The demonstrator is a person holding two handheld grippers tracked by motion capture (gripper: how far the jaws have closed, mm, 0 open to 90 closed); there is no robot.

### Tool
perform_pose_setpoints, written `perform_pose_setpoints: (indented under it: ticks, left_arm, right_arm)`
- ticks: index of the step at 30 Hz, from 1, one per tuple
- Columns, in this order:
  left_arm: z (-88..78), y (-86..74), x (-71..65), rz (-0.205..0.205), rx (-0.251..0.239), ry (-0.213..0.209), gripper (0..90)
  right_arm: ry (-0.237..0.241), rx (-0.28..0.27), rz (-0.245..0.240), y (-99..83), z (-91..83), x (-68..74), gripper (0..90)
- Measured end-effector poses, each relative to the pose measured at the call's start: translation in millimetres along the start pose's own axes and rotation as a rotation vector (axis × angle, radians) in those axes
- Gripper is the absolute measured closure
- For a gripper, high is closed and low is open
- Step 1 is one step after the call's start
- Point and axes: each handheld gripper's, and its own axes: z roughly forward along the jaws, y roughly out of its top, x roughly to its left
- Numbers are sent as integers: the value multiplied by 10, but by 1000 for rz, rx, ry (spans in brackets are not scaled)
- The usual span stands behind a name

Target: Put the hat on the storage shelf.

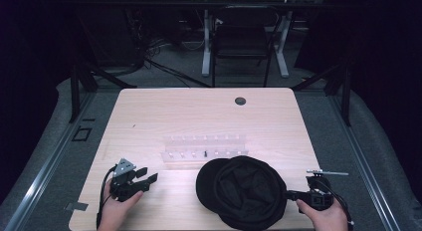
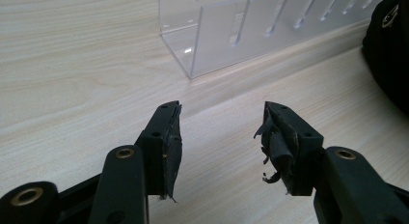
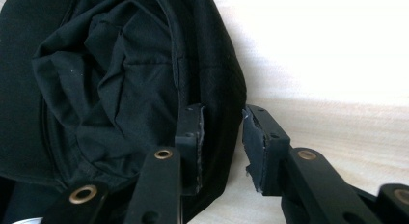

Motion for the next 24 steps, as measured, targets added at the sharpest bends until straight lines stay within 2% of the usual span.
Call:
perform_pose_setpoints:
  ticks: [1,2,3,4,7,11,12,16,22,23,24]
  left_arm:
    - [3,0,-3,0,2,-1,489]
    - [4,1,-5,2,6,-1,489]
    - [5,3,-6,7,12,0,489]
    - [8,2,-10,7,12,7,489]
    - [9,1,-9,9,13,12,489]
    - [-3,5,-3,10,23,7,489]
    - [3,1,-7,9,12,12,489]
    - [1,2,-6,12,13,11,489]
    - [0,0,3,9,7,11,489]
    - [0,0,3,9,7,12,488]
    - [-4,3,4,10,13,11,489]
  right_arm:
    - [27,-12,25,-12,25,6,696]
    - [12,10,11,-10,15,-6,700]
    - [64,-24,50,-30,63,8,705]
    - [68,-21,53,-34,74,9,711]
    - [75,-13,52,-39,100,21,732]
    - [63,-25,58,-39,131,48,761]
    - [59,-9,44,-31,126,38,769]
    - [54,-13,51,-33,159,39,812]
    - [67,-10,50,-6,145,44,866]
    - [85,-28,67,-8,158,55,869]
    - [66,-3,43,5,133,41,871]
